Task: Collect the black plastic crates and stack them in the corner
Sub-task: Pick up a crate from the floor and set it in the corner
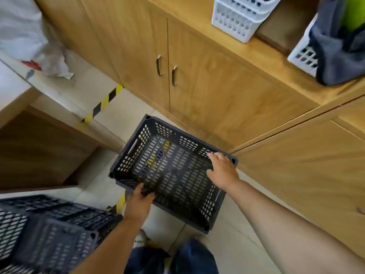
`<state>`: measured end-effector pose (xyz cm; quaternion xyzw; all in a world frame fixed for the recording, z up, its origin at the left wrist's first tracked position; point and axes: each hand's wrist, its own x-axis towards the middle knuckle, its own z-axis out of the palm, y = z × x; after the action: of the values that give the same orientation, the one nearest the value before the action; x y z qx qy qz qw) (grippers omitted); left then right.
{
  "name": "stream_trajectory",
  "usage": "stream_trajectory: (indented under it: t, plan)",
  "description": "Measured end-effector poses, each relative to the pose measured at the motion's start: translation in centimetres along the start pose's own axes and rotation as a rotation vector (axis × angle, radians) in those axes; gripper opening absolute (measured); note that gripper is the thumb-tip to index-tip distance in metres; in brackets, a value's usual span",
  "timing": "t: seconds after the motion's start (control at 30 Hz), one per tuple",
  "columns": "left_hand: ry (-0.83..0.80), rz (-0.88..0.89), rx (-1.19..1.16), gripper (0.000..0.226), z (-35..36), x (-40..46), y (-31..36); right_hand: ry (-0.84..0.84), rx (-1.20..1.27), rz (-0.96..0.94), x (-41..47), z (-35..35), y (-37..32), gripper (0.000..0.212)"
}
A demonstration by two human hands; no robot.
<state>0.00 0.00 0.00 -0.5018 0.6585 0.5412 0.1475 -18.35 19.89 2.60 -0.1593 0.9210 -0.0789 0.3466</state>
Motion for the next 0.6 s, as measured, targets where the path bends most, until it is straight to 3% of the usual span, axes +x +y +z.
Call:
stream_trajectory:
  t: [0.2, 0.47, 0.6]
  plan:
    - [-0.032, -0.458, -0.652, 0.063, 1.3, 2.6, -2.5, -0.082, -0.049, -0.068, 9.1, 2.2, -0.4, 0.064]
    - [-0.067, -0.491, -1.003, 0.065, 2.1, 5.7, -5.4, -0.089, -0.015, 0.006, 15.6, 3.9, 0.3, 0.079]
    - [-0.030, -0.499, -1.121, 0.068, 2.6, 6.5, -6.6, -0.211, 0.302, 0.138, 16.9, 4.5, 1.1, 0.083]
